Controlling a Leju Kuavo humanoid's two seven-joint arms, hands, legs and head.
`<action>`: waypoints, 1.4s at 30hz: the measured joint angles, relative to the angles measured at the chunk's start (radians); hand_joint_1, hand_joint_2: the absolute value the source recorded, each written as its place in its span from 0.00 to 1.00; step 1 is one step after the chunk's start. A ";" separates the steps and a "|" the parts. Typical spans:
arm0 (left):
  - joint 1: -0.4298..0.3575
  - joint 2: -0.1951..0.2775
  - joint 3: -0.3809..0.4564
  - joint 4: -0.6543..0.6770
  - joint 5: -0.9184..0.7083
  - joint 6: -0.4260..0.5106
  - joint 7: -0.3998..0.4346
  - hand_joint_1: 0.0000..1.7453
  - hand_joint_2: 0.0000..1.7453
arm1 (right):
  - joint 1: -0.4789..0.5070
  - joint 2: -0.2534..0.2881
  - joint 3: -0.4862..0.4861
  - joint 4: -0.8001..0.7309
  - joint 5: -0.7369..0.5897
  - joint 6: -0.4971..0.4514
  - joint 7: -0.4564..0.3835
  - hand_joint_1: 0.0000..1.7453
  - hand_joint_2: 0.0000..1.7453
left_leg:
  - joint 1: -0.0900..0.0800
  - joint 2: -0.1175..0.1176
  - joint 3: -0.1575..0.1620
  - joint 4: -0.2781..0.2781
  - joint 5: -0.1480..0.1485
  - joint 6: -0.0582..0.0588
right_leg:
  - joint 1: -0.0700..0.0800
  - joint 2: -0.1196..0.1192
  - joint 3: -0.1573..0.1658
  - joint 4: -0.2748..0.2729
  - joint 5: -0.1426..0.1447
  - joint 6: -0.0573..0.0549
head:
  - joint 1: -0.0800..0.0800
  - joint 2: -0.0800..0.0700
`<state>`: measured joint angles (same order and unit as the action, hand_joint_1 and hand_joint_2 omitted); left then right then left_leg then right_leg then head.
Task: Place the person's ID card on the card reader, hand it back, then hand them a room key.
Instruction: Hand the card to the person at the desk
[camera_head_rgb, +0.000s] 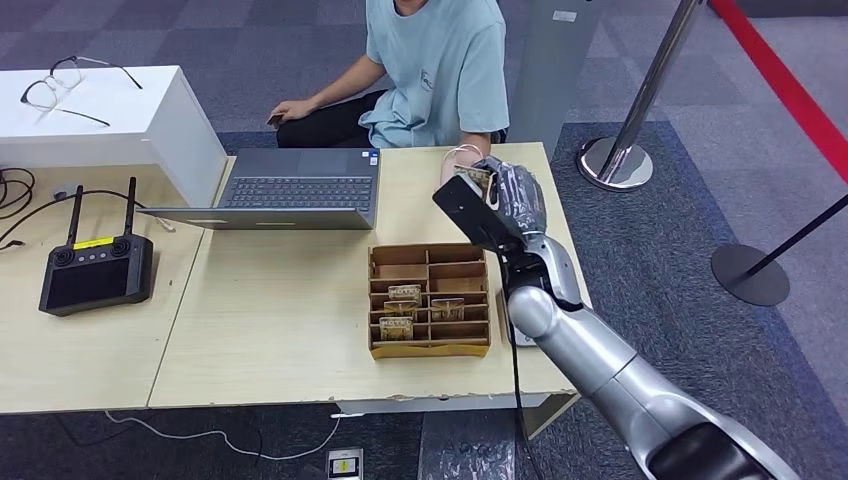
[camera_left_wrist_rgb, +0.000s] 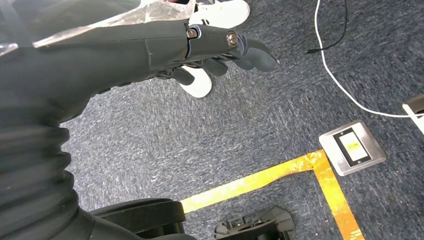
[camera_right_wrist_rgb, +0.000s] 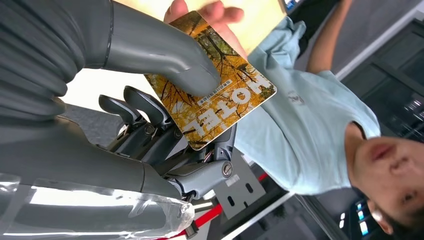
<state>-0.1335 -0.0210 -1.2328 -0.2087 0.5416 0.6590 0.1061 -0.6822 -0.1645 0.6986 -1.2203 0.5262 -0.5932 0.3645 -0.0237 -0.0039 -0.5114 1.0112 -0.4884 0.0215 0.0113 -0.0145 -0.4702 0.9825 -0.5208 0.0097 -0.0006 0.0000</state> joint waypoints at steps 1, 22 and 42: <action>0.001 0.000 0.000 0.000 0.004 0.001 0.000 0.00 1.00 | 0.000 0.002 0.005 0.009 -0.003 0.000 -0.002 1.00 1.00 | 0.000 0.000 0.000 0.000 0.000 0.000 | 0.000 0.000 0.000 0.000 0.000 0.000 | 0.000 0.000; 0.007 0.015 0.021 0.001 0.057 0.014 -0.012 0.00 1.00 | -0.003 0.052 0.062 0.192 -0.035 -0.039 -0.070 1.00 1.00 | 0.000 0.000 0.000 0.000 0.000 0.000 | 0.000 0.000 -0.001 0.000 0.000 0.000 | 0.000 0.000; 0.007 0.014 0.021 0.000 0.038 0.011 -0.005 0.00 1.00 | -0.004 0.047 0.086 0.226 0.053 -0.073 -0.043 0.00 1.00 | 0.000 0.000 0.000 0.000 0.000 0.000 | 0.000 0.000 -0.001 0.000 0.000 0.000 | 0.000 0.000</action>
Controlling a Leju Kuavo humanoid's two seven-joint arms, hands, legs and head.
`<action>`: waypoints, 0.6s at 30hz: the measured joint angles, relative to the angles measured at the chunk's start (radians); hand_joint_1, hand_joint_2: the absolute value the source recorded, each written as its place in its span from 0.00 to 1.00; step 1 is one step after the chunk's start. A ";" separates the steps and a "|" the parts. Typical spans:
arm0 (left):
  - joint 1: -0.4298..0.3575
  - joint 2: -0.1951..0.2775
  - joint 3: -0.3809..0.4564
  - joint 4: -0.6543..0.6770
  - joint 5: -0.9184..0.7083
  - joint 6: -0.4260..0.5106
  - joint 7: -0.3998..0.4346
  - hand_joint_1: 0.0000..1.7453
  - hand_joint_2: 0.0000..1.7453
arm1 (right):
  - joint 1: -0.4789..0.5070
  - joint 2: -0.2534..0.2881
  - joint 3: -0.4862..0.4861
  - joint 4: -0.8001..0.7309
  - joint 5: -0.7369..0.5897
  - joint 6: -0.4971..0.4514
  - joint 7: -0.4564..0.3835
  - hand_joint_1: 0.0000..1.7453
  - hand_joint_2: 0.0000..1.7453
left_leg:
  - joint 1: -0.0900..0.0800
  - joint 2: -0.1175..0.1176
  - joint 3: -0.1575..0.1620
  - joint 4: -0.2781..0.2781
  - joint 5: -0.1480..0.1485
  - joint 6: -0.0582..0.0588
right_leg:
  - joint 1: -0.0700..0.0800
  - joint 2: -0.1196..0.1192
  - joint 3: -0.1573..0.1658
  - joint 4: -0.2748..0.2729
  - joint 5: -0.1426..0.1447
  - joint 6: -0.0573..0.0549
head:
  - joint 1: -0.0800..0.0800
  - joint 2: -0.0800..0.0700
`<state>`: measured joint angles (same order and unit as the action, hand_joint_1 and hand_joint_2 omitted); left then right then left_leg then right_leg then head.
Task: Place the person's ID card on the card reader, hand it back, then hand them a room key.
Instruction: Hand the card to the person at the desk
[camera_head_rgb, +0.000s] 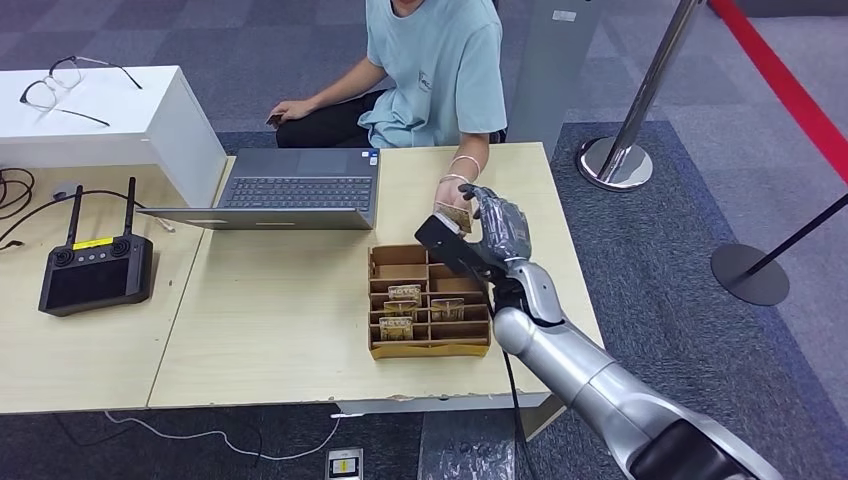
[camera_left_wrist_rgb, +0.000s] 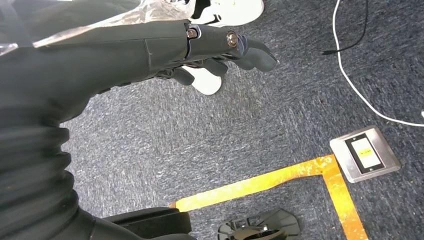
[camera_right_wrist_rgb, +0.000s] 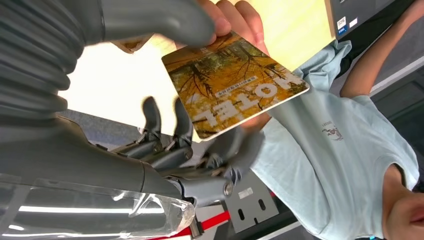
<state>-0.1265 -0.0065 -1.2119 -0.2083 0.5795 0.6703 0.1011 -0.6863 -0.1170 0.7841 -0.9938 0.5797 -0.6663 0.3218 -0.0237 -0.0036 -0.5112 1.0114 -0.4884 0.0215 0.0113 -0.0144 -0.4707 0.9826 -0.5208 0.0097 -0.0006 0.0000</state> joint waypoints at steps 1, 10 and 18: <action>0.000 0.000 0.000 0.000 0.000 0.000 0.000 0.00 1.00 | 0.000 0.000 0.001 0.000 0.005 -0.002 0.000 0.00 1.00 | 0.000 0.000 0.000 0.000 0.000 0.000 | 0.000 0.000 0.000 0.000 0.000 0.000 | 0.000 0.000; 0.002 0.000 0.000 0.000 0.003 0.000 0.000 0.00 1.00 | 0.001 -0.001 0.005 -0.028 0.041 -0.027 0.001 0.00 1.00 | 0.000 0.000 0.000 0.000 0.000 0.000 | 0.000 0.000 0.000 0.000 0.000 0.000 | 0.000 0.000; 0.007 0.000 0.001 0.000 0.019 0.002 -0.011 0.00 1.00 | 0.019 -0.011 0.005 -0.131 0.099 -0.023 0.014 0.00 1.00 | 0.000 0.000 0.000 0.000 0.000 0.000 | 0.000 0.000 0.000 0.000 0.000 0.000 | 0.000 0.000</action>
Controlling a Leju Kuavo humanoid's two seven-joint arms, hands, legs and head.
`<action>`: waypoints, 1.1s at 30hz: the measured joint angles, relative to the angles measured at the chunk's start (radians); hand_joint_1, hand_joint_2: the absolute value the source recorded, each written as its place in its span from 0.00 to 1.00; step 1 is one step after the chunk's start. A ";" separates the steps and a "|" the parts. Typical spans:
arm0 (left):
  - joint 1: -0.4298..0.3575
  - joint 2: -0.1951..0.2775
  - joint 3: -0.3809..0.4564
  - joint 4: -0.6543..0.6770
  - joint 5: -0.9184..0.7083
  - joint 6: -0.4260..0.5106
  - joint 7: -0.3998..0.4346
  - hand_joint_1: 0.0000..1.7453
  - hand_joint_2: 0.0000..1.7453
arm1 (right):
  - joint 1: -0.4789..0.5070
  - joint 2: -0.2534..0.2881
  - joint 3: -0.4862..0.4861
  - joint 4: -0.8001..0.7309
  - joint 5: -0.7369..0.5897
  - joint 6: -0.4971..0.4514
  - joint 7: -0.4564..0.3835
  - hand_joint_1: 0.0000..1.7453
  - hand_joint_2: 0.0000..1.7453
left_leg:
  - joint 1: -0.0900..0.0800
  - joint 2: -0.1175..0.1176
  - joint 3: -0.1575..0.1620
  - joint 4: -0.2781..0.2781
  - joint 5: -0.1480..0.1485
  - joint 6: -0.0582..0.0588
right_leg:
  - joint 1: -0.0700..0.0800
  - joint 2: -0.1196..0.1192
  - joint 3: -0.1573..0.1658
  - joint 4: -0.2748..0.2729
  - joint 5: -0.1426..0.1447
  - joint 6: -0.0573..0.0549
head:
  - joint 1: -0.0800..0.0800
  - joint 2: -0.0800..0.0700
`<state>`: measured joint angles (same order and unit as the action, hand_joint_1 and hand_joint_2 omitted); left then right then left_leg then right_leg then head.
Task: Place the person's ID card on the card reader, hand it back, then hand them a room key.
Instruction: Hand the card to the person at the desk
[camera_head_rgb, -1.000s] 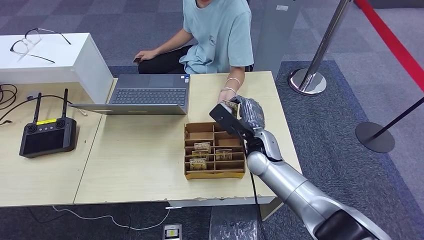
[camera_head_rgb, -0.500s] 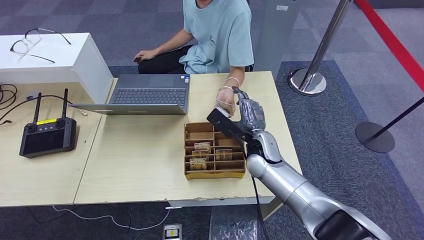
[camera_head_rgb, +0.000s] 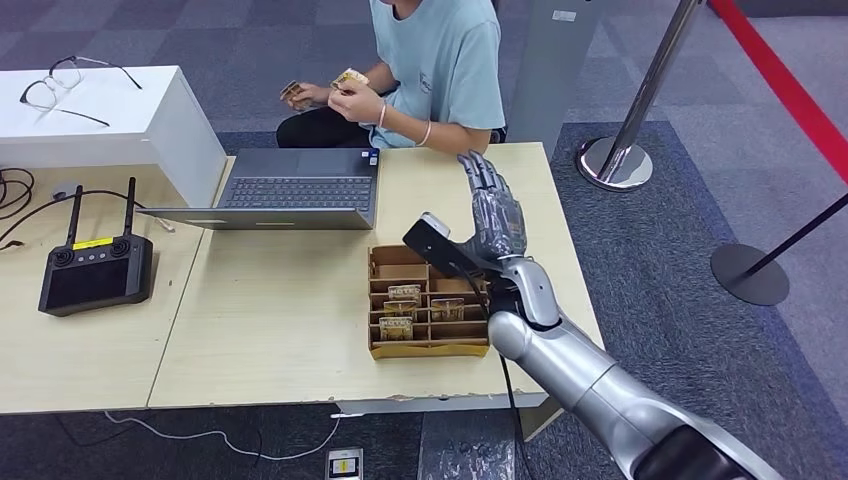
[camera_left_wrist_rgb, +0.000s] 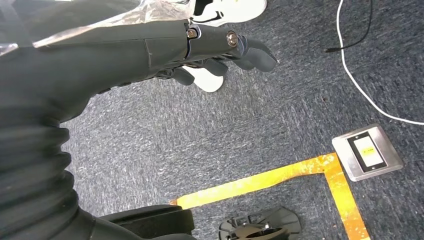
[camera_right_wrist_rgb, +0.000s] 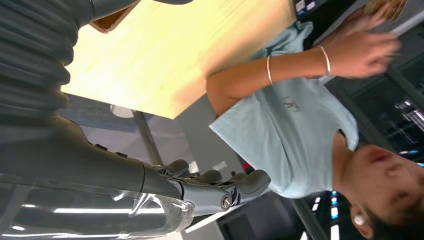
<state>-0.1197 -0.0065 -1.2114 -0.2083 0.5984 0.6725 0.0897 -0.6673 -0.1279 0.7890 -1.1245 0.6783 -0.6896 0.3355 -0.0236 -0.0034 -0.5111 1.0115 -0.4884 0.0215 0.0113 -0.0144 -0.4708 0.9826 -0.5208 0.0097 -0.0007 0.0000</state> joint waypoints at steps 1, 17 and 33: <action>0.001 0.000 0.000 0.000 0.002 0.000 -0.002 0.00 1.00 | 0.004 -0.002 0.000 -0.017 0.010 0.005 0.004 0.00 1.00 | 0.000 0.000 0.000 0.000 0.000 0.000 | 0.000 0.000 0.000 0.000 0.000 0.000 | 0.000 0.000; 0.007 0.002 0.018 0.000 0.034 0.002 -0.015 0.00 1.00 | 0.103 -0.060 0.007 -0.325 0.107 0.269 0.113 0.00 1.00 | 0.000 0.000 0.000 0.000 0.000 0.000 | 0.000 0.000 0.000 0.000 0.000 0.000 | 0.000 0.000; 0.009 0.002 0.038 0.000 0.051 0.004 -0.021 0.00 1.00 | 0.129 -0.141 0.050 -0.459 0.078 0.546 0.224 0.00 1.00 | 0.000 0.000 0.000 0.000 0.000 0.000 | 0.000 0.000 0.000 0.000 0.000 0.000 | 0.000 0.000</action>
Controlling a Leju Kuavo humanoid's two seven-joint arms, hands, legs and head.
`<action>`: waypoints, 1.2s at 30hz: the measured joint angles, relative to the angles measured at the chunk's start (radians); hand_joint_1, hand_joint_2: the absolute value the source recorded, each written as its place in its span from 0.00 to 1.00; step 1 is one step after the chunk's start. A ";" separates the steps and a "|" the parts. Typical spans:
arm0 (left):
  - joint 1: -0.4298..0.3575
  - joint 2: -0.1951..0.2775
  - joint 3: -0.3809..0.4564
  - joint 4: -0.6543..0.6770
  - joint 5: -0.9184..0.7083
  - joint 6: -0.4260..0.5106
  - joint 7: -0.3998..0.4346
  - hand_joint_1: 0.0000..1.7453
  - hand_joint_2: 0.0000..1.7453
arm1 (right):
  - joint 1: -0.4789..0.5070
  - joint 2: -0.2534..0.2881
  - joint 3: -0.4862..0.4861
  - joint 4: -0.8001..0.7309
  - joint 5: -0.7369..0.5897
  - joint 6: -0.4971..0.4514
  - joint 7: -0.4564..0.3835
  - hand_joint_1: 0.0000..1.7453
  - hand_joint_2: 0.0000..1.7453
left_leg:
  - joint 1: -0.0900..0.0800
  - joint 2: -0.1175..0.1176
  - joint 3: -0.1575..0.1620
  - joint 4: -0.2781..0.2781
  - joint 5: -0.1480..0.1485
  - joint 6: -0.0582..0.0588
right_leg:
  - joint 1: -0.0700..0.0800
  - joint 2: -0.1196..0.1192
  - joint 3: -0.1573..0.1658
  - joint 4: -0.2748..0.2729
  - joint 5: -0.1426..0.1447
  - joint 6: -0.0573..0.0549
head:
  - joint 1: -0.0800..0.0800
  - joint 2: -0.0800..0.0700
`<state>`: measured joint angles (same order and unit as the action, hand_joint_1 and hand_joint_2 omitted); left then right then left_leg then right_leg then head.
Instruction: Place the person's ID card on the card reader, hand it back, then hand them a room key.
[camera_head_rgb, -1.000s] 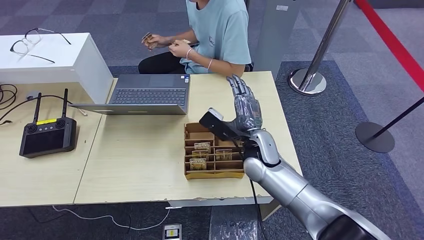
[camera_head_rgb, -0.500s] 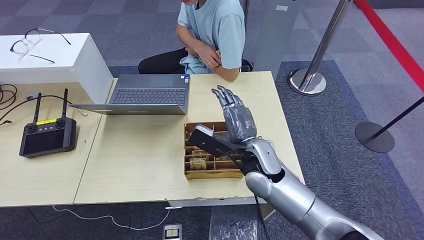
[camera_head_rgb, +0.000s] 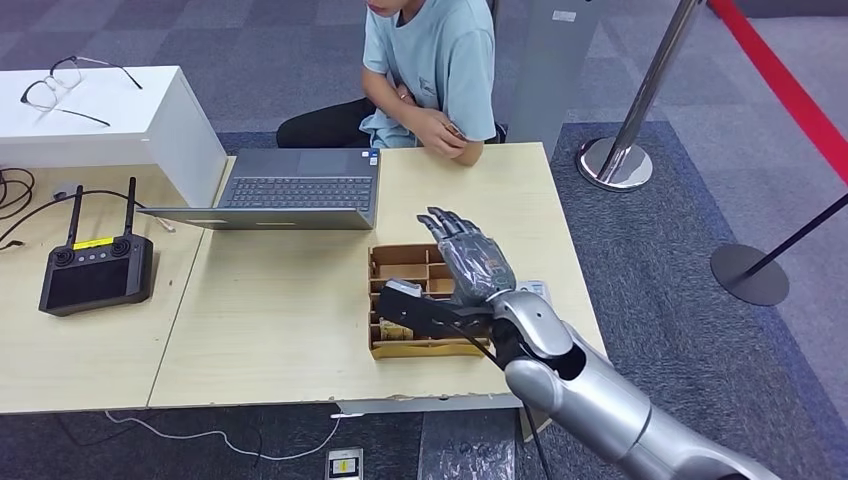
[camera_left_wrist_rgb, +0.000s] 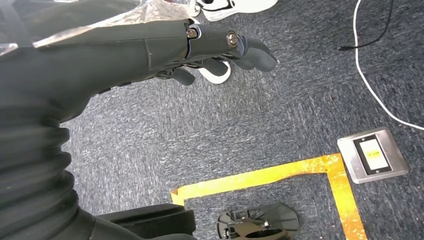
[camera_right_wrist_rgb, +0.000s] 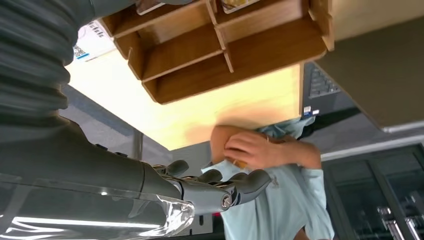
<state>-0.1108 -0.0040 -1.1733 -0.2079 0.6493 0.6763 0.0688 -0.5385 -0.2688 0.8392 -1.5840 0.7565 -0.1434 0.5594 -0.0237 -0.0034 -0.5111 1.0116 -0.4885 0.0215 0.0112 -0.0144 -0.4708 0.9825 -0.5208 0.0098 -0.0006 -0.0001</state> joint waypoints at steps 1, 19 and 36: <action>0.000 0.000 0.001 0.000 0.000 0.000 0.002 0.00 1.00 | 0.000 -0.004 0.003 -0.003 -0.005 0.013 0.006 0.00 1.00 | 0.000 0.000 0.000 0.000 0.000 0.000 | 0.000 0.000 0.000 0.000 0.000 0.000 | 0.000 0.000; 0.000 0.000 0.009 0.000 -0.004 0.000 0.008 0.00 1.00 | 0.004 -0.031 0.040 0.005 -0.017 0.001 0.027 0.72 1.00 | 0.000 0.000 0.000 0.000 0.000 0.000 | 0.000 0.000 0.000 0.000 0.000 0.000 | 0.000 0.000; 0.000 0.000 0.009 0.000 -0.004 -0.001 0.015 0.00 1.00 | 0.035 -0.029 0.043 0.044 -0.019 -0.054 0.002 0.40 1.00 | 0.000 0.000 0.000 0.000 0.000 0.000 | 0.000 0.000 0.000 0.000 0.000 0.000 | 0.000 0.000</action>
<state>-0.1109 -0.0044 -1.1639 -0.2079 0.6449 0.6748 0.0839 -0.5039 -0.2982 0.8824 -1.5402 0.7373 -0.1978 0.5617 -0.0237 -0.0035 -0.5113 1.0114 -0.4885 0.0215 0.0113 -0.0144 -0.4707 0.9825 -0.5208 0.0098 -0.0007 0.0000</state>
